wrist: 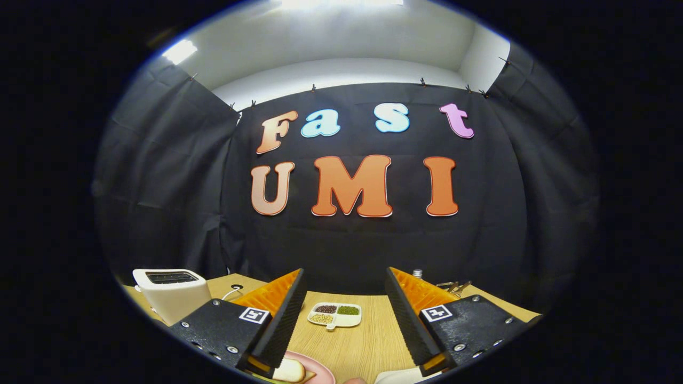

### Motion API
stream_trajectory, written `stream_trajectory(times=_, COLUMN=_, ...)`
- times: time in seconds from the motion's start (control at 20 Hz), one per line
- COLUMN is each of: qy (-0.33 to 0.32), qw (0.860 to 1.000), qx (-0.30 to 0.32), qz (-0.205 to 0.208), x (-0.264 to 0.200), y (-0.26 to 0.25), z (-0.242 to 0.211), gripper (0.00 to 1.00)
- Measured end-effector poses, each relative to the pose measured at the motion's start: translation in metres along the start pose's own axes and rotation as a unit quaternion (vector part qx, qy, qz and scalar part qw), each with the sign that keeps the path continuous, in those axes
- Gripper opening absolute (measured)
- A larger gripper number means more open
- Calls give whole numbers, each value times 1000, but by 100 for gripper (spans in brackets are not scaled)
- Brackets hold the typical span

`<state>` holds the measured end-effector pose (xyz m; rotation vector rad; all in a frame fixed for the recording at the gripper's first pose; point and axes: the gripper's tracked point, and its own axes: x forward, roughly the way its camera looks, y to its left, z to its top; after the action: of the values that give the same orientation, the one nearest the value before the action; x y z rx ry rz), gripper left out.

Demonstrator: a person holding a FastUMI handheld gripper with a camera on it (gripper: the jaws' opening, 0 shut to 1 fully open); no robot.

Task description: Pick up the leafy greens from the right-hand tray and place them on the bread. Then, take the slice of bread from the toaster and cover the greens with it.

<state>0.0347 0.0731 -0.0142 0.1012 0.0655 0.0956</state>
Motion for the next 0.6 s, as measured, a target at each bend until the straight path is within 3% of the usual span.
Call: stream_trajectory(times=0.6, qy=-2, qw=999, qx=-14, qz=32, x=-8, y=28, z=15, gripper=92)
